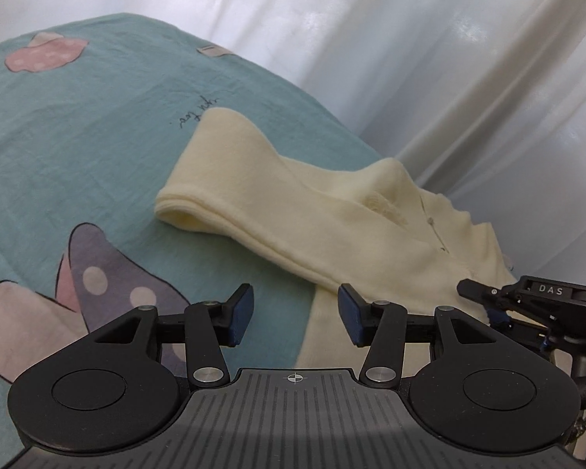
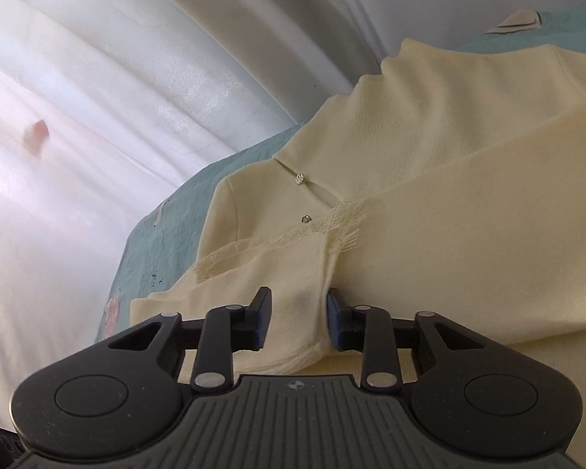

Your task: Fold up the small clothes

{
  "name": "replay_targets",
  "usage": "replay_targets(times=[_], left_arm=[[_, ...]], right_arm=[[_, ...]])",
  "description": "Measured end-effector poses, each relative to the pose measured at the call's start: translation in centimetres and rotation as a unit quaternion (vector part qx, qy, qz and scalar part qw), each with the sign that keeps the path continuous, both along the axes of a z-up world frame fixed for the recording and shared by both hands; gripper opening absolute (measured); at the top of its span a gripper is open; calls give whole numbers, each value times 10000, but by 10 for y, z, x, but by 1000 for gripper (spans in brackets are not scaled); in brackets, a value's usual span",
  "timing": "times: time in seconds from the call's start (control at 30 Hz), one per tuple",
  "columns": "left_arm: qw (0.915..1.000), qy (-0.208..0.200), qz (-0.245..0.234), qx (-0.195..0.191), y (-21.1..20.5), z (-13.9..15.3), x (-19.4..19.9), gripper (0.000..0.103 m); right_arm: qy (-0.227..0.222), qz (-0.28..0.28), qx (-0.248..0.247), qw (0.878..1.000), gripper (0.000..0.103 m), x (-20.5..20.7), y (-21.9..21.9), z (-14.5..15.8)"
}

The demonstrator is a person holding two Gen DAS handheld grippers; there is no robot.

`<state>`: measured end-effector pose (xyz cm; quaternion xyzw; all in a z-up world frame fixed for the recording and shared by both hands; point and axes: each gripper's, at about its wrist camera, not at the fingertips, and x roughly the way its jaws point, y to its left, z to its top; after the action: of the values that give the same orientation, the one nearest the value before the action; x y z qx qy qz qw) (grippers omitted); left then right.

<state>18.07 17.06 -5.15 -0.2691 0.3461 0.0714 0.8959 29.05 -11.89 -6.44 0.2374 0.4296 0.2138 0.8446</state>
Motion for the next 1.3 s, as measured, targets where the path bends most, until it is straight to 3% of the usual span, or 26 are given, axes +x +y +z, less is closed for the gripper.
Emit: replay_targets(times=[0.1, 0.17, 0.27, 0.4, 0.5, 0.63, 0.83, 0.9, 0.97, 1.07, 1.17, 1.23, 1.3], left_arm=[[10000, 31, -40, 66, -1, -1, 5, 53], [9998, 7, -49, 201, -2, 1, 7, 54], [9995, -59, -99, 289, -4, 4, 13, 55], [9994, -62, -183, 282, -9, 3, 23, 56], [9991, -46, -301, 296, -15, 3, 32, 56], [9981, 8, -502, 356, -24, 3, 43, 56], [9951, 133, -734, 655, -35, -1, 51, 56], [9942, 176, -757, 737, -37, -1, 55, 56], [9932, 177, -766, 854, -39, -1, 58, 57], [9922, 197, -689, 1017, -40, 0, 63, 57], [9924, 227, -594, 1058, -40, -1, 66, 57], [9924, 211, -583, 1062, -39, 0, 65, 57], [9916, 250, -609, 1109, -38, 0, 65, 57]], right_arm=[[-563, -21, -518, 9971, 3, -12, 6, 20], [-1117, -391, -836, 9894, 3, -24, -10, 42], [-1491, -1028, -1420, 9732, 4, -36, -50, 57], [-1277, -1630, -1883, 9600, 4, -44, -106, 54], [-1065, -2026, -1948, 9538, 4, -51, -138, 45], [-640, -2084, -1623, 9624, 4, -49, -160, 29], [-416, -2176, -999, 9700, 9, -46, -170, 13], [-477, -2124, -1206, 9685, 4, -43, -163, 17], [-967, -2052, -1655, 9598, 4, -53, -151, 36], [-1544, -2161, -2410, 9335, 4, -60, -140, 54], [-1460, -2292, -2963, 9156, 1, -52, -143, 46], [-1307, -2351, -2890, 9187, 0, -49, -153, 40], [-1091, -2396, -2565, 9300, 0, -49, -162, 39]])
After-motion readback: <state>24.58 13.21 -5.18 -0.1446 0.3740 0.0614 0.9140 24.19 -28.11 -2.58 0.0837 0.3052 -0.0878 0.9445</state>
